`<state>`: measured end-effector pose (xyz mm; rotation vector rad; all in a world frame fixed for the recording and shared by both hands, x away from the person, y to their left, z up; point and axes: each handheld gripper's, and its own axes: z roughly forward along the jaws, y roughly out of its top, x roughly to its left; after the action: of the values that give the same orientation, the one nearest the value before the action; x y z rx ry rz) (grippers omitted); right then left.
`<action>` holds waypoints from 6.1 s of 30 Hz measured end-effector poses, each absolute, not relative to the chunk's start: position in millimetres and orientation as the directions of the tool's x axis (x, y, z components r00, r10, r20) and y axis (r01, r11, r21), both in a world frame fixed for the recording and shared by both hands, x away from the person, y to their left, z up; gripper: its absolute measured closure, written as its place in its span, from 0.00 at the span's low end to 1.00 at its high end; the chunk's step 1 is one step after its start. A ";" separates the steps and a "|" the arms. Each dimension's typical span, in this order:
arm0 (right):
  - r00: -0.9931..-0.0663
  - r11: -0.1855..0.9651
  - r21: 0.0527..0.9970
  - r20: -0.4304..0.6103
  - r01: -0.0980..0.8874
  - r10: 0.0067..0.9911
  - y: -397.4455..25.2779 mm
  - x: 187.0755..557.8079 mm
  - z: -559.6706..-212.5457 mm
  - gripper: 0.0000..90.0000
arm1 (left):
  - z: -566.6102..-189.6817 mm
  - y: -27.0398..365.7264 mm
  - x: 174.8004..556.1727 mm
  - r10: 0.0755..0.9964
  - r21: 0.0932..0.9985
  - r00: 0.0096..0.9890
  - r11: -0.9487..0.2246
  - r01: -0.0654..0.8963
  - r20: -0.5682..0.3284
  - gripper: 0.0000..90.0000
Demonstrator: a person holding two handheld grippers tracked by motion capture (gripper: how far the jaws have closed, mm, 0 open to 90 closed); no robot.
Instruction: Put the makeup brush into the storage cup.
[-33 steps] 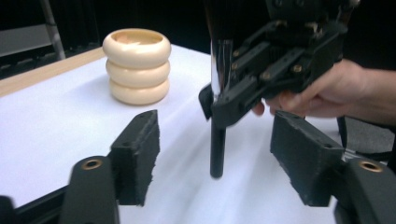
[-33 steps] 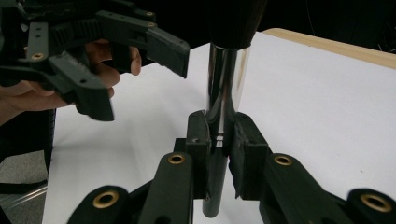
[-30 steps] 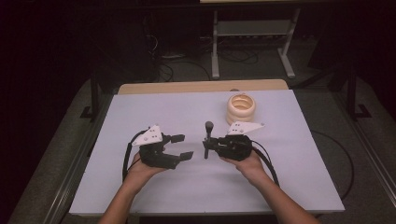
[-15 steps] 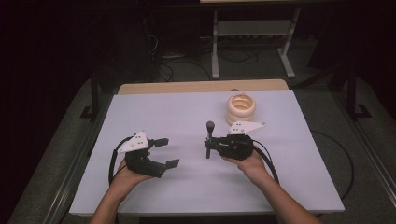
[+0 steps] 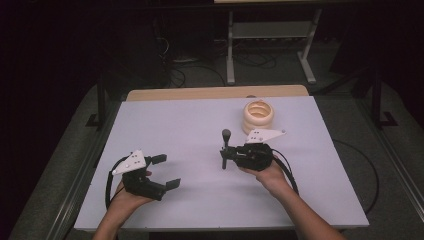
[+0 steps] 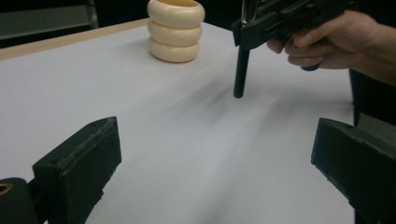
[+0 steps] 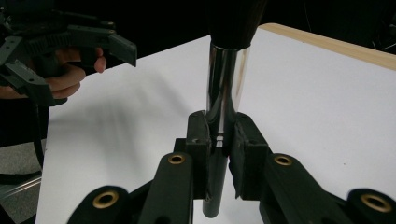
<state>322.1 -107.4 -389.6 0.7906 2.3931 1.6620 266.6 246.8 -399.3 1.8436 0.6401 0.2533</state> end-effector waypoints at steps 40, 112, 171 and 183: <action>-0.821 0.251 0.910 0.146 0.330 0.552 -135.4 351.6 -369.1 0.87 | -409.0 260.6 253.7 0.558 0.927 0.824 -0.251 0.279 -0.097 0.02; -0.683 0.139 0.927 0.150 0.349 0.715 -179.3 420.3 -330.6 0.87 | -412.4 259.9 255.2 0.545 0.929 0.829 -0.230 0.291 -0.125 0.02; -0.567 0.219 0.868 0.084 0.446 0.820 -172.7 455.4 -369.8 0.86 | -413.1 259.0 255.4 0.537 0.929 0.832 -0.219 0.299 -0.141 0.02; -0.515 0.153 0.870 0.129 0.469 0.848 -180.4 456.0 -368.4 0.29 | -413.5 258.4 254.6 0.534 0.930 0.834 -0.218 0.296 -0.140 0.02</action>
<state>456.0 -180.4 -368.4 1.2561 2.0446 1.3147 254.6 258.4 -413.5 1.8188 0.6315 0.2485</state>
